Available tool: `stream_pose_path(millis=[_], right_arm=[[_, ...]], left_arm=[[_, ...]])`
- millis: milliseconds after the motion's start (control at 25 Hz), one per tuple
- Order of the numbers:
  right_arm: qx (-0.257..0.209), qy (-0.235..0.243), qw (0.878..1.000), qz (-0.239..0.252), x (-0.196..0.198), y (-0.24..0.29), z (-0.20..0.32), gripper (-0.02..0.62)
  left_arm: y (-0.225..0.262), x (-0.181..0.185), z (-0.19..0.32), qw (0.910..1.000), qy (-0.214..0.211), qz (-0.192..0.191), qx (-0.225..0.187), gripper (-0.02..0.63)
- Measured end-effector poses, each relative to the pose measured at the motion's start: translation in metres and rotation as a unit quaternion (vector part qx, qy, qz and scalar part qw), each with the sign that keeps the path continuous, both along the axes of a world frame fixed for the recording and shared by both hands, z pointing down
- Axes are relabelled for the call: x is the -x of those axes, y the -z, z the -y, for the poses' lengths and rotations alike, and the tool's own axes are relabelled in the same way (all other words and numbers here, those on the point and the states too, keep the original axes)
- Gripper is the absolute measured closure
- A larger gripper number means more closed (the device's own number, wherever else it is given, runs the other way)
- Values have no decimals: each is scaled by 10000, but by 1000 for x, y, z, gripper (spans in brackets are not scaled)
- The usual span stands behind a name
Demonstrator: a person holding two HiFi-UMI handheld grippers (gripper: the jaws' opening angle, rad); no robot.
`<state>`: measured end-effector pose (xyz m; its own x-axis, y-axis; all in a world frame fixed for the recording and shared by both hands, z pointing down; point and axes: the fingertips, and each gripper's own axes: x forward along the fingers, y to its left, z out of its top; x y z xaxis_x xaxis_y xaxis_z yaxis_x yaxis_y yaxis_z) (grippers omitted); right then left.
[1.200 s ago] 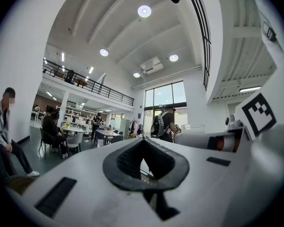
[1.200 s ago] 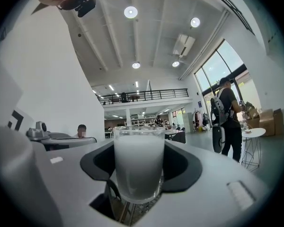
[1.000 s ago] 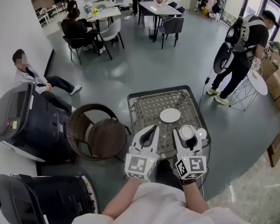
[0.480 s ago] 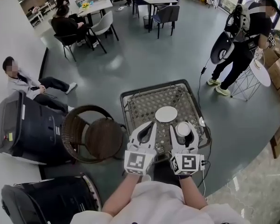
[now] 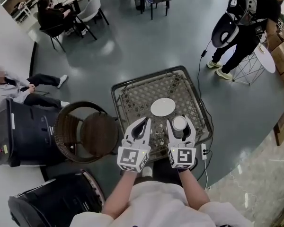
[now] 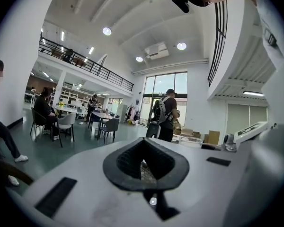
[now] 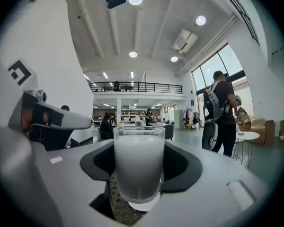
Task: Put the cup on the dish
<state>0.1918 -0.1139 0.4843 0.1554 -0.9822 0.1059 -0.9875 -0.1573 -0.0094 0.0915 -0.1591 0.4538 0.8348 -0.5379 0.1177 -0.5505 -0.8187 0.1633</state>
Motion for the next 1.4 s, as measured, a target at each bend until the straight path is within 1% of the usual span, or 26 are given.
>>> stream_pose_path(millis=[240,400,600,800,960,1120,1240,1400], right_arm=[[172,3,9998,59,-17,-44,24,344],[282,153,9993,182,-19,-78,41,344],[561,229,9979,241,-26,-130,63,344],[907,356,9947,335,-25,-191,81,344],[1051,304,9933,374,-30,-228,90,344],[1217,312,9918,248,-37,-260,107,344],[1360,312,9900,187,-38,-284,113,344],[1530,228,9877,244,-41,-305,121,344]], left_arm=[[-37,-14,16,9994,-71,260,237,603],[-71,-20,25,9978,-77,422,507,603],[-110,-28,38,9948,-50,661,773,603],[-141,-27,46,9913,1,890,970,603],[-165,-27,51,9886,47,1053,1075,603],[-184,-31,58,9863,76,1202,1124,603],[-200,-33,55,9841,13,1317,1191,603],[-218,-35,49,9812,-71,1431,1292,603]])
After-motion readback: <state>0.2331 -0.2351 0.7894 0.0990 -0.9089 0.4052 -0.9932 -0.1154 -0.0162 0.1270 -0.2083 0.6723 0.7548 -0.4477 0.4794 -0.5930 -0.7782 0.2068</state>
